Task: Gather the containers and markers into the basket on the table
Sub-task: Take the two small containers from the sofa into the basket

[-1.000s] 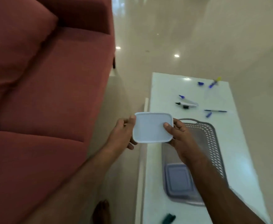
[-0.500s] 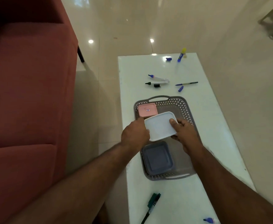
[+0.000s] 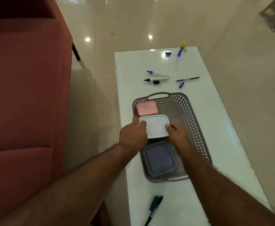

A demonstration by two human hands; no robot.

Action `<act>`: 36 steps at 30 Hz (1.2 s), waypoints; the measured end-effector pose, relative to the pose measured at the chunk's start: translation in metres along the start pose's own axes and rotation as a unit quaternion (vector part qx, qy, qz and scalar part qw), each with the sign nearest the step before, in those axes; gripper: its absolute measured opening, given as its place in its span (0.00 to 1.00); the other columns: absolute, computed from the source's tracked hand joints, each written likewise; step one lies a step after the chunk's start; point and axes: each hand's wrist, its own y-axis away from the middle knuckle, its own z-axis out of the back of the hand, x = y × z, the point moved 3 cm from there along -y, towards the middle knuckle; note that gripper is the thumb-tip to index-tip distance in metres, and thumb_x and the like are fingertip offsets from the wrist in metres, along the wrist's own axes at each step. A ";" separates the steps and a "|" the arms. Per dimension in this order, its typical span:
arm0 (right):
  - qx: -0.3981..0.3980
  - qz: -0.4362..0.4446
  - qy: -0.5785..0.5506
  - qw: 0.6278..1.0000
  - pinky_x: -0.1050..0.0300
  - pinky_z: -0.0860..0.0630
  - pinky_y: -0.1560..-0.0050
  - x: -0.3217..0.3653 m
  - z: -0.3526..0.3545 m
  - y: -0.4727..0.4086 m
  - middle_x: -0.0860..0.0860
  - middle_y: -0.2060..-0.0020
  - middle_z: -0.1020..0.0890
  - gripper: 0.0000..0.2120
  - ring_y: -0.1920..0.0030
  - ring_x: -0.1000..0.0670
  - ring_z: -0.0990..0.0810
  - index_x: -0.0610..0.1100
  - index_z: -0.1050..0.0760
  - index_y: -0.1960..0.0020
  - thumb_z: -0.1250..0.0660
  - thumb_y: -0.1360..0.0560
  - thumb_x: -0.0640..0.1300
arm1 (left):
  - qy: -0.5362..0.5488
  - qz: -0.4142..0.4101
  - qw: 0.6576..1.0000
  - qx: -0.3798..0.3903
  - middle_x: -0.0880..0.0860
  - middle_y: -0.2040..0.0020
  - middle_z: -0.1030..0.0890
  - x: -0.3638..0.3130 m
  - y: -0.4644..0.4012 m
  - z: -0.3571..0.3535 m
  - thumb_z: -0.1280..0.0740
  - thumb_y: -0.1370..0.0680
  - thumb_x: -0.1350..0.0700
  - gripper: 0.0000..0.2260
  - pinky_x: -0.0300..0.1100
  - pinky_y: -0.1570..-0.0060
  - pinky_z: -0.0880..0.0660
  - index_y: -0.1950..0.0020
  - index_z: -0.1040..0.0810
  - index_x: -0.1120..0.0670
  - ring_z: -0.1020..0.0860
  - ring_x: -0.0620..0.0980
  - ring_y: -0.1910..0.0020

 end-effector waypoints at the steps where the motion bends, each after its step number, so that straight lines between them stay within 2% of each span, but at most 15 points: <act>1: 0.003 0.000 0.001 1.000 0.37 0.20 0.47 0.000 -0.001 -0.001 0.46 0.53 0.16 0.05 0.49 0.43 0.17 0.49 0.21 0.54 0.33 0.23 0.49 | -0.008 -0.007 1.000 -0.008 0.55 0.38 0.29 0.000 0.000 -0.001 0.36 0.23 0.50 0.13 0.44 0.63 0.31 0.41 0.27 0.54 0.20 0.57 0.56; 2: 0.005 -0.003 0.002 1.000 0.38 0.20 0.47 0.001 -0.001 -0.002 0.46 0.53 0.16 0.07 0.50 0.44 0.17 0.48 0.21 0.52 0.32 0.24 0.51 | -0.014 -0.011 1.000 -0.014 0.55 0.37 0.29 0.001 0.000 -0.002 0.36 0.22 0.50 0.13 0.44 0.63 0.31 0.41 0.27 0.54 0.20 0.57 0.56; 5: -0.013 -0.007 0.018 1.000 0.40 0.19 0.47 0.003 0.001 0.003 0.46 0.52 0.15 0.26 0.51 0.45 0.16 0.43 0.21 0.44 0.29 0.33 0.61 | -0.024 -0.017 0.999 -0.016 0.54 0.36 0.29 0.002 0.002 -0.004 0.37 0.22 0.46 0.15 0.44 0.61 0.28 0.41 0.25 0.55 0.20 0.55 0.55; 6: -0.018 -0.007 0.038 0.999 0.42 0.19 0.48 0.005 0.002 0.008 0.46 0.52 0.15 0.28 0.52 0.45 0.16 0.43 0.21 0.44 0.29 0.34 0.63 | -0.027 -0.017 0.999 -0.015 0.54 0.37 0.29 0.002 0.003 -0.005 0.37 0.22 0.46 0.16 0.44 0.60 0.26 0.41 0.25 0.55 0.20 0.55 0.55; 10: -0.003 0.003 0.149 0.989 0.48 0.20 0.55 0.002 0.008 0.029 0.47 0.58 0.16 0.23 0.57 0.45 0.18 0.42 0.21 0.51 0.31 0.29 0.63 | -0.025 -0.019 0.999 -0.019 0.55 0.35 0.29 0.001 0.005 -0.008 0.37 0.21 0.45 0.17 0.44 0.58 0.24 0.39 0.26 0.55 0.20 0.54 0.54; 15: 0.008 -0.007 0.204 0.979 0.46 0.20 0.51 -0.008 0.016 0.044 0.46 0.57 0.18 0.26 0.56 0.45 0.19 0.43 0.20 0.49 0.35 0.27 0.66 | -0.012 -0.028 0.999 -0.014 0.56 0.33 0.31 -0.003 0.008 -0.010 0.37 0.21 0.47 0.16 0.47 0.56 0.23 0.39 0.27 0.56 0.20 0.56 0.52; 18: 0.019 -0.011 0.196 0.980 0.44 0.19 0.51 -0.011 0.021 0.049 0.46 0.58 0.16 0.27 0.57 0.45 0.18 0.42 0.19 0.49 0.32 0.29 0.66 | -0.001 -0.024 1.000 -0.015 0.56 0.34 0.31 -0.005 0.011 -0.013 0.37 0.21 0.48 0.15 0.48 0.56 0.24 0.41 0.26 0.57 0.20 0.57 0.52; 21: 0.039 -0.035 0.194 0.980 0.42 0.19 0.49 -0.023 0.029 0.051 0.45 0.54 0.16 0.21 0.53 0.44 0.18 0.43 0.21 0.49 0.25 0.31 0.58 | 0.002 -0.021 1.000 -0.010 0.57 0.34 0.31 -0.006 0.013 -0.014 0.38 0.20 0.47 0.16 0.48 0.54 0.24 0.41 0.26 0.58 0.20 0.57 0.52; 24: 0.037 -0.035 0.229 0.972 0.41 0.19 0.49 -0.035 0.037 0.060 0.44 0.57 0.17 0.12 0.54 0.42 0.17 0.45 0.22 0.55 0.26 0.28 0.53 | 0.005 -0.024 1.000 -0.004 0.58 0.33 0.31 -0.007 0.014 -0.014 0.38 0.20 0.47 0.16 0.48 0.54 0.24 0.41 0.27 0.58 0.20 0.58 0.51; 27: 0.032 -0.016 0.237 0.971 0.41 0.19 0.50 -0.039 0.041 0.064 0.40 0.57 0.16 0.16 0.56 0.39 0.17 0.39 0.21 0.53 0.28 0.27 0.53 | 0.004 -0.017 1.000 0.001 0.60 0.35 0.32 -0.008 0.017 -0.015 0.38 0.21 0.46 0.18 0.52 0.51 0.24 0.39 0.28 0.59 0.22 0.62 0.49; 29: 0.033 -0.013 0.230 0.972 0.44 0.20 0.47 -0.040 0.043 0.067 0.41 0.53 0.16 0.19 0.52 0.40 0.17 0.39 0.21 0.48 0.27 0.28 0.54 | -0.004 0.004 1.000 -0.026 0.61 0.36 0.31 -0.009 0.025 -0.012 0.37 0.22 0.45 0.21 0.53 0.52 0.24 0.37 0.29 0.59 0.23 0.64 0.48; 31: 0.025 -0.007 0.243 0.970 0.52 0.23 0.47 -0.037 0.045 0.071 0.43 0.49 0.17 0.22 0.49 0.42 0.19 0.40 0.22 0.43 0.28 0.28 0.56 | 0.011 0.021 0.997 -0.079 0.60 0.36 0.30 -0.010 0.035 -0.006 0.36 0.23 0.45 0.22 0.54 0.52 0.25 0.35 0.28 0.58 0.24 0.63 0.45; 33: -0.004 0.025 0.274 0.961 0.56 0.27 0.49 -0.030 0.048 0.078 0.44 0.48 0.17 0.21 0.47 0.43 0.20 0.41 0.22 0.43 0.29 0.27 0.55 | 0.036 0.010 0.993 -0.115 0.59 0.36 0.28 -0.016 0.049 -0.002 0.37 0.23 0.45 0.22 0.53 0.50 0.24 0.34 0.27 0.57 0.26 0.61 0.43; 36: -0.044 0.078 0.282 0.955 0.59 0.29 0.52 -0.020 0.055 0.097 0.46 0.49 0.17 0.18 0.48 0.46 0.19 0.44 0.22 0.43 0.30 0.27 0.55 | 0.077 0.002 0.989 -0.129 0.57 0.38 0.25 -0.031 0.081 -0.003 0.37 0.23 0.45 0.21 0.50 0.49 0.25 0.35 0.27 0.55 0.26 0.58 0.42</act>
